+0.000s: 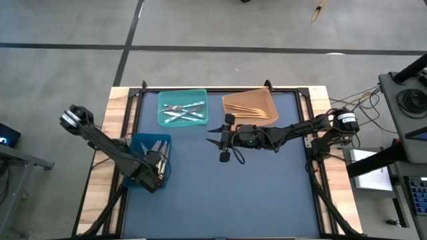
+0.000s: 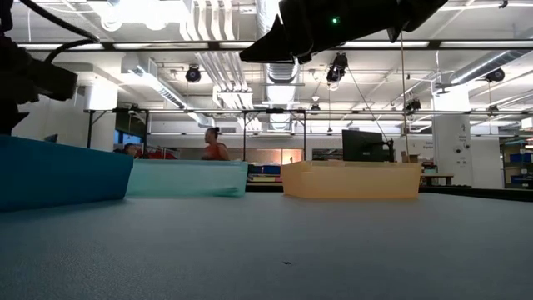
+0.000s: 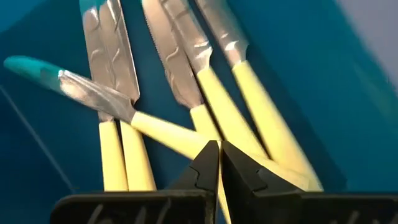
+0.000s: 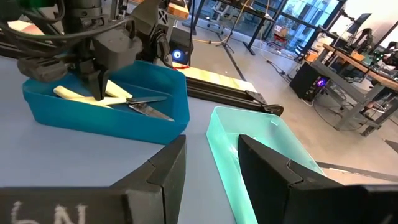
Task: Sort silverware by color (type)
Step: Put the light yellow knife into the blue bin, then return to Home Position
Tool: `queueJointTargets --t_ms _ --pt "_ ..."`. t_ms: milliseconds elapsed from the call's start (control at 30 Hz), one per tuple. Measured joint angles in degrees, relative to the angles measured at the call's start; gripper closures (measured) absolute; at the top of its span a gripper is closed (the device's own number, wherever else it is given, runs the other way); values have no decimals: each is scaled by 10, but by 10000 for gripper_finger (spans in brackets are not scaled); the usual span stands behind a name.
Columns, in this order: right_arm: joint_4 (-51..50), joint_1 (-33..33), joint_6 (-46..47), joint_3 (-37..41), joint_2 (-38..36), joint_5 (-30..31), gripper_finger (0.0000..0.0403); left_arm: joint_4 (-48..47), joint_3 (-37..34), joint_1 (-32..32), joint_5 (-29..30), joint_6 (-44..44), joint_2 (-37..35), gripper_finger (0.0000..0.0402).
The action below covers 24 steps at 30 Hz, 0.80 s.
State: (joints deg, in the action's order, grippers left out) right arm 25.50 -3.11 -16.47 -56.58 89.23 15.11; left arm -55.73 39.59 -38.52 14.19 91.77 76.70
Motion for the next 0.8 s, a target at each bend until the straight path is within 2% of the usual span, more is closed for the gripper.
queueJointTargets --t_ms 333,567,700,800 --pt "0 0 0 0 0 0 266 -18 9 0 -54 -13 16 402" --pt "0 0 0 0 0 0 266 -132 65 -1 -84 -34 9 402" --pt "-5 0 -1 0 0 -31 266 -116 97 -1 -46 -134 -4 401" --pt "-16 0 -11 0 0 -50 266 -34 114 -1 23 -270 -29 401"
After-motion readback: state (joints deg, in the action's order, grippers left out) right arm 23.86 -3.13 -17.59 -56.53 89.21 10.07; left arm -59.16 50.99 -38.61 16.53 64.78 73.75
